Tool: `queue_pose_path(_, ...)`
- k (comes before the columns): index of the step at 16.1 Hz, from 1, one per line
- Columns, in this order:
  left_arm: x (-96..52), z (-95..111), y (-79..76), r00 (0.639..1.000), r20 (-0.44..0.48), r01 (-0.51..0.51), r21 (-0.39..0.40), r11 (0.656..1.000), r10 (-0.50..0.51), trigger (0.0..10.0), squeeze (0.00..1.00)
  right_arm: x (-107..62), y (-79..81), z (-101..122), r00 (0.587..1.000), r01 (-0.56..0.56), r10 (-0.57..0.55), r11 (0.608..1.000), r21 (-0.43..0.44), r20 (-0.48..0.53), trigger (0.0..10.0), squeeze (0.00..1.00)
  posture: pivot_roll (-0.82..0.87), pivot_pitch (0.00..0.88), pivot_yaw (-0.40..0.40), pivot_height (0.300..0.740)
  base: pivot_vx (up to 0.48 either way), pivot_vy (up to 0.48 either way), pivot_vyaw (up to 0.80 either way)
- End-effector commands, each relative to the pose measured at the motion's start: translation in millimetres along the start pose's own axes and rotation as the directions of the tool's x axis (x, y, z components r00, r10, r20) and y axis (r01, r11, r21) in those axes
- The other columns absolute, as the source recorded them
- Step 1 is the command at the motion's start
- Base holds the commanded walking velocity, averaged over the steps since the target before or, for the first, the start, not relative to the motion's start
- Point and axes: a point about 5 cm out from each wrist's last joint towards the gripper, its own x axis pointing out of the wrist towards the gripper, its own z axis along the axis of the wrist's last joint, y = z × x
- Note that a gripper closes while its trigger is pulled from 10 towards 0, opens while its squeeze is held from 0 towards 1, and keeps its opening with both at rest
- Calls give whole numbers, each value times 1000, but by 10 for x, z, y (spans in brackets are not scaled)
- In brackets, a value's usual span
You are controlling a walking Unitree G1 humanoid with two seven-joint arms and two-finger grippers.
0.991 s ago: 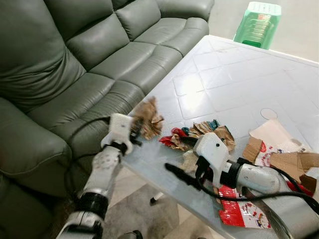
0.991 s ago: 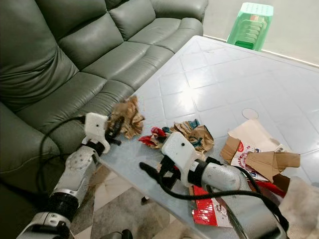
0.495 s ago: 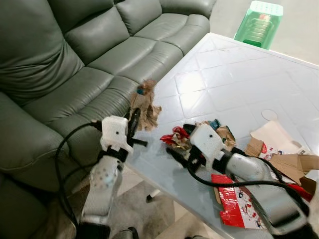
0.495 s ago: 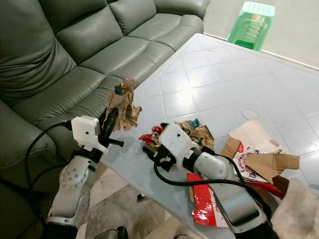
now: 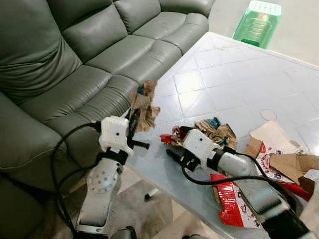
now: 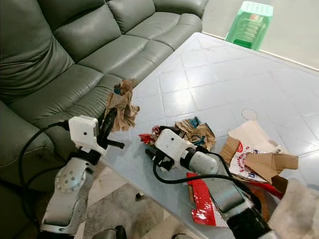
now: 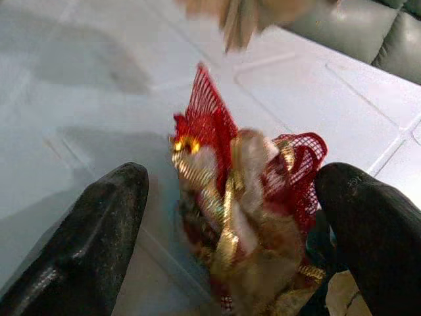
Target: Picking trash to rubbish bin
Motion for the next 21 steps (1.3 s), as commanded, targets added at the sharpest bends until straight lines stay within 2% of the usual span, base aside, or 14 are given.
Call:
queue_pose_path(1,-25,48,17,1000,4,-8,8,1000,8,0,0,23,13,-50,1000,-10,10,1000,-23,-22,10000,0,-21,139,-67,740,0,0,0)
queue_pose_path(3,-96,103,31,1000,3,-8,12,1000,8,0,0,80,-29,-109,999,10,-12,999,-45,-52,10000,0,-4,141,-67,740,0,0,0)
queue_pose_path(4,-190,101,31,1000,-17,-4,13,1000,4,0,0,126,-62,-123,998,28,-31,998,-54,-52,0,0,10,141,-67,740,0,0,0)
queue_pose_path(8,-330,72,-13,998,-62,-3,2,1000,3,0,0,176,-104,-137,997,71,-72,997,-32,-33,0,0,19,134,-59,740,0,0,0)
queue_pose_path(12,-259,113,-58,999,-46,15,-6,1000,-15,0,0,154,-187,-111,989,146,-146,989,18,11,0,0,7,123,-41,740,0,0,0)
queue_pose_path(15,-218,141,-23,999,-36,14,0,1000,-14,0,0,109,-370,5,953,275,-288,952,131,90,0,0,7,118,-32,740,0,0,0)
queue_pose_path(17,-204,151,-2,999,-32,10,6,1000,-10,0,0,50,-502,92,909,355,-393,904,238,140,0,0,7,115,-27,740,0,0,0)
queue_pose_path(21,-188,144,1,999,-35,8,-4,1000,-8,0,0,-24,-582,176,869,386,-465,852,353,171,0,0,2,110,-24,740,0,0,0)
